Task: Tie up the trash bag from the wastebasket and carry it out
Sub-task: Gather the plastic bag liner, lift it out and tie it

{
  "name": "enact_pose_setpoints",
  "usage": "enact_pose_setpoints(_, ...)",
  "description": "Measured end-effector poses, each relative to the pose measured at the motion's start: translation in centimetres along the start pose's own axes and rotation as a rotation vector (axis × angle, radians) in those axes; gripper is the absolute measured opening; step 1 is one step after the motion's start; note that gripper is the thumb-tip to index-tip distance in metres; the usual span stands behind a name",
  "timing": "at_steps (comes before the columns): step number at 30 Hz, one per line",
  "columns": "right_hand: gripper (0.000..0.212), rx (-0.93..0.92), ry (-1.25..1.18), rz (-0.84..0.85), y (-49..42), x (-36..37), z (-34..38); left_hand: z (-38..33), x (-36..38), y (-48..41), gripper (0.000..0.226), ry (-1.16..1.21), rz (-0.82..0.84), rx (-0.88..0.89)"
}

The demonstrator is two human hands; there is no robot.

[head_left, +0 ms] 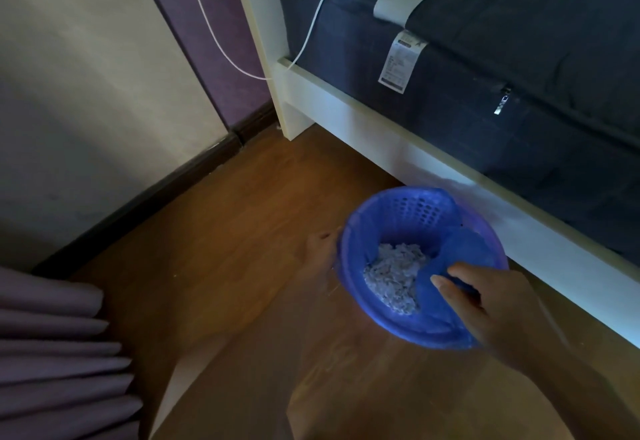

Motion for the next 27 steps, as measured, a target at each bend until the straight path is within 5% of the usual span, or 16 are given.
enact_pose_setpoints(6, 0.032, 0.031, 0.051, -0.057, -0.1, -0.2, -0.7, -0.1, -1.9, -1.7, 0.024, 0.058, 0.019, -0.158)
enact_pose_setpoints(14, 0.016, 0.202, 0.235, -0.113, 0.4, -1.1, -3.2, -6.9, -1.1, 0.7, 0.010, -0.018, 0.055, 0.386)
enact_pose_setpoints(20, 0.047, 0.337, 0.208, -0.141, 0.5, -1.6, -4.4, -4.7, 0.0, 0.2, 0.033, -0.140, 0.113, 0.107)
enact_pose_setpoints(27, 0.040, 0.427, 0.049, -0.214, 0.3, -2.1, -5.9, -8.1, -0.3, 2.1, 0.035, -0.454, 0.030, 0.477)
Point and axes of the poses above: each hand's wrist, its own y-axis away from the middle knuckle, its own x-axis out of the palm, z = x × y, the point moved 7 cm from there along -y, towards the middle knuckle, and after that the axes turned 7 degrees about y, right-handed, at the moved point
